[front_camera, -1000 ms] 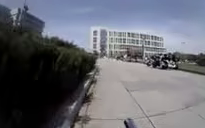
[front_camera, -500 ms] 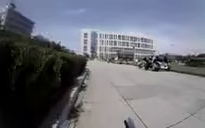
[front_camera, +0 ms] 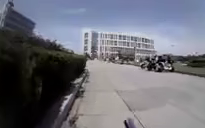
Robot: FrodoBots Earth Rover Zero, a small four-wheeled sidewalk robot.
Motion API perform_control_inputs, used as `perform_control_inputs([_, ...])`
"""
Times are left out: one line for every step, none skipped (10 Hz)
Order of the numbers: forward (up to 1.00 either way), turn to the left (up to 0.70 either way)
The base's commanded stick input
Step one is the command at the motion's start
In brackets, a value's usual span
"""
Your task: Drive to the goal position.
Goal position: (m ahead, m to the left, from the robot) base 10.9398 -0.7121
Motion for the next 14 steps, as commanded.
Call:
perform_control_inputs([0.7,0.0])
perform_control_inputs([0.7,0.0])
perform_control_inputs([0.7,0.0])
perform_control_inputs([0.7,0.0])
perform_control_inputs([0.7,0.0])
perform_control_inputs([0.7,0.0])
perform_control_inputs([0.7,0.0])
perform_control_inputs([0.7,0.0])
perform_control_inputs([0.7,0.0])
perform_control_inputs([0.7,0.0])
perform_control_inputs([0.7,0.0])
perform_control_inputs([0.7,0.0])
perform_control_inputs([0.7,0.0])
perform_control_inputs([0.7,0.0])
